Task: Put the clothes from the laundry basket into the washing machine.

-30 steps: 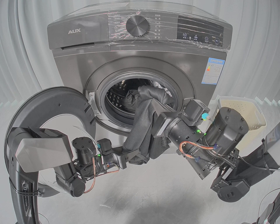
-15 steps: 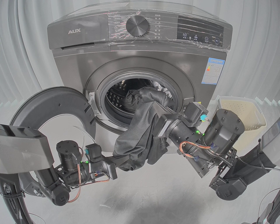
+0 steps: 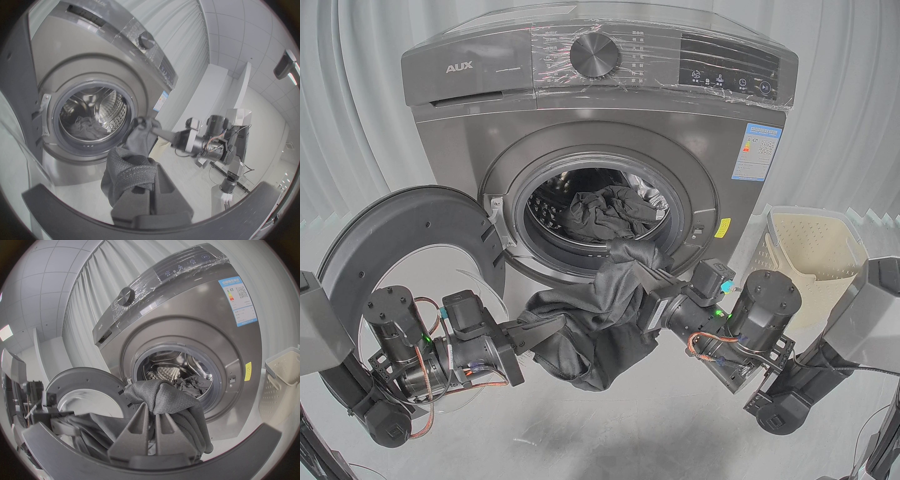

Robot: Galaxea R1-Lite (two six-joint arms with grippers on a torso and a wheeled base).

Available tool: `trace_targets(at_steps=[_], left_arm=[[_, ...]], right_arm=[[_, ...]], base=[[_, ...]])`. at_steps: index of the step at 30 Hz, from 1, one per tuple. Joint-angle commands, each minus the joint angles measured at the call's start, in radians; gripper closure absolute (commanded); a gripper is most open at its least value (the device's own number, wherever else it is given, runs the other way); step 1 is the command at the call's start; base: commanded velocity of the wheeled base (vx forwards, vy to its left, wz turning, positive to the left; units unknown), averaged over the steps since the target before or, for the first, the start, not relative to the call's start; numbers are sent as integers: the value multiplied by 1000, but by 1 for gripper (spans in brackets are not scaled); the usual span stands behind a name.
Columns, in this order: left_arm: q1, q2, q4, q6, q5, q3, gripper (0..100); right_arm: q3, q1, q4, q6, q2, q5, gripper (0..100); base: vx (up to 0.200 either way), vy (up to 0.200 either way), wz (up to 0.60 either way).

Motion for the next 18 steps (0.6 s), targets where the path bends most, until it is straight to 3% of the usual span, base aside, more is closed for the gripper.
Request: trace_targets(at_steps=[1,10,11,13,18], left_arm=[[-7,-61,-1,-1,1,-10,100],[-18,-68,-1,-1,5,-33,100],[-19,-68,-1,-1,7,-34,100],[-19,-67,-1,-1,7,-39,100],[-22,-56,1,0,13,-54,100]], right_arm=[[8,3,-3,1,36,0,100],[31,17,-3,1,63,0,100],[39,17,-3,1,65,-2,0],[50,19,-2,1,63,-2,0],[254,43,12,-13,63,12,0]], base=[[0,0,0],[0,0,0],[0,0,0],[0,0,0],[0,0,0]])
